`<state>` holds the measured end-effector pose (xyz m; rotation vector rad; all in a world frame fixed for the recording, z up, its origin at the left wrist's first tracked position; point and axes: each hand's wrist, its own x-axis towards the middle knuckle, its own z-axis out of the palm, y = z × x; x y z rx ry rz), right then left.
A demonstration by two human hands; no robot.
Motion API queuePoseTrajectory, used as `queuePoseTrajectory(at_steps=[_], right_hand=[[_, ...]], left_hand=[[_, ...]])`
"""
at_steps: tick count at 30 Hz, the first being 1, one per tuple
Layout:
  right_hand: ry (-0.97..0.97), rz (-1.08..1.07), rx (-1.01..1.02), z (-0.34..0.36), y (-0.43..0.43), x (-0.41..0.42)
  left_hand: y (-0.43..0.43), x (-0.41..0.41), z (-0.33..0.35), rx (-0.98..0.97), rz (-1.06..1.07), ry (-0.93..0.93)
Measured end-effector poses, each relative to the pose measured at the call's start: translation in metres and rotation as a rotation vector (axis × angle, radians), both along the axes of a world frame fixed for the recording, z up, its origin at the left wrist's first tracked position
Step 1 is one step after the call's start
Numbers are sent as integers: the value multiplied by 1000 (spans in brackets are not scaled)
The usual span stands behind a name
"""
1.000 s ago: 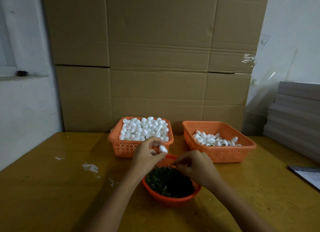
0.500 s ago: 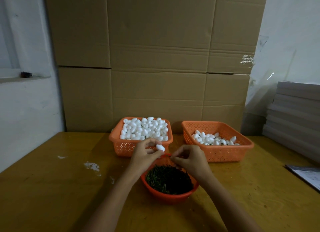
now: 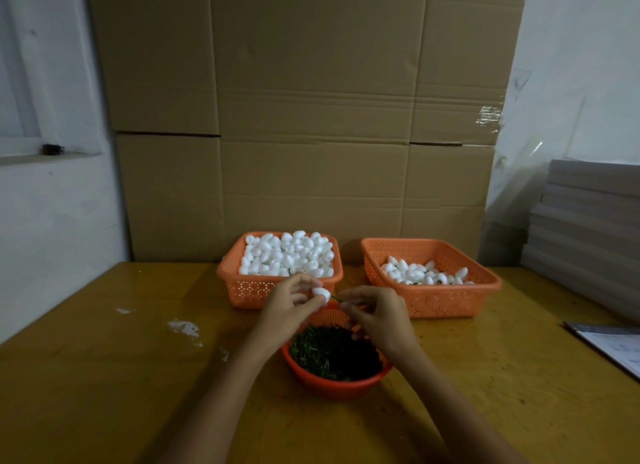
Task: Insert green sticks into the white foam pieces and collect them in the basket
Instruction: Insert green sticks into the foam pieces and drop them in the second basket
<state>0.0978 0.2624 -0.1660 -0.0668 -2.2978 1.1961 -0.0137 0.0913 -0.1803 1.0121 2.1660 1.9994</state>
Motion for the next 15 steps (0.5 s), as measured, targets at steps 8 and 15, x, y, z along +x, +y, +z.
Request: queuePoseTrajectory(at_steps=[8,15], right_hand=[[-2,11,4,-2,-1,0],[27,14,33,-3,-2,0]], left_hand=[[-3,0,4,109,-19,-100],[-12,-3,4,84,-89,-102]])
